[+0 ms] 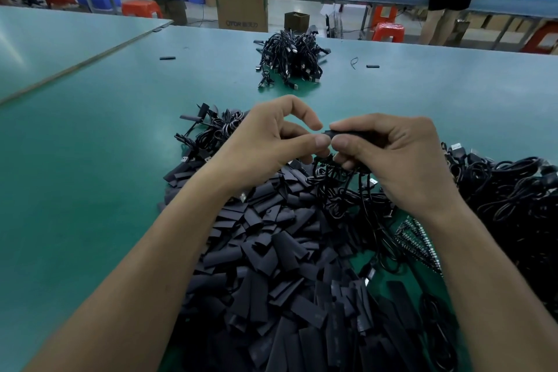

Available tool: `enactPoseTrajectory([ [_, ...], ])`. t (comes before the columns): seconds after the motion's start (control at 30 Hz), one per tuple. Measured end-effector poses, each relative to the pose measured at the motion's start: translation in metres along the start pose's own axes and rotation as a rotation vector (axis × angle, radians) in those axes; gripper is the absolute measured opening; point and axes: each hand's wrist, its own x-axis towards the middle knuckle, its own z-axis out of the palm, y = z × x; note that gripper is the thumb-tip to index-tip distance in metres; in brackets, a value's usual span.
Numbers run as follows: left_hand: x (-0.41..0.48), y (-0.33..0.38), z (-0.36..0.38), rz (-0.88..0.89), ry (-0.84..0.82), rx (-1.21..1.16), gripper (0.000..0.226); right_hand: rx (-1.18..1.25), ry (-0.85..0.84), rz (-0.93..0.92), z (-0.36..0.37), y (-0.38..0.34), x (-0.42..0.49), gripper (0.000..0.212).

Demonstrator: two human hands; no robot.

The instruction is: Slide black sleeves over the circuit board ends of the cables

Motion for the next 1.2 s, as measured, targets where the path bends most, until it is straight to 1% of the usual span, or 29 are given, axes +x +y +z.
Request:
enactPoseTrajectory([
  [0.13,0.000,-0.003,0.002,-0.043,0.049,0.062,0.019,0.000,0.076,0.031,0.000,0.003,0.001,0.017],
  [0.23,0.000,-0.002,0.004,-0.025,0.058,0.067,0.018,0.030,0.111,0.044,-0.002,0.002,0.002,0.013],
  [0.4,-0.001,0.001,0.003,-0.012,0.061,0.081,0.017,0.061,0.091,0.026,-0.003,-0.001,0.001,0.015],
  [0.57,-0.001,0.002,0.004,0.009,0.038,0.125,0.014,0.044,0.063,0.010,0.001,-0.002,0.000,0.023],
  [0.7,-0.002,0.003,0.004,0.020,0.038,0.134,0.016,0.027,0.074,0.016,0.004,-0.002,-0.001,0.024],
  [0.8,-0.002,0.006,0.006,0.025,0.038,0.135,0.018,0.002,0.133,0.016,0.005,-0.002,-0.001,0.030],
  [0.87,-0.003,0.007,0.007,0.027,0.047,0.142,0.018,-0.011,0.224,0.019,0.006,-0.002,0.000,0.035],
  [0.93,-0.003,0.009,0.008,0.028,0.076,0.148,0.017,0.018,0.329,0.027,0.006,-0.003,0.000,0.029],
  [1.0,-0.003,0.010,0.010,0.027,0.100,0.142,0.018,0.057,0.387,0.022,0.007,-0.003,0.001,0.021],
  [1.07,-0.002,0.010,0.011,0.024,0.113,0.132,0.017,0.072,0.392,0.009,0.010,-0.004,0.001,0.019],
  [1.2,-0.002,0.010,0.013,0.051,0.119,0.122,0.016,0.106,0.374,0.018,0.016,-0.005,0.000,0.028],
])
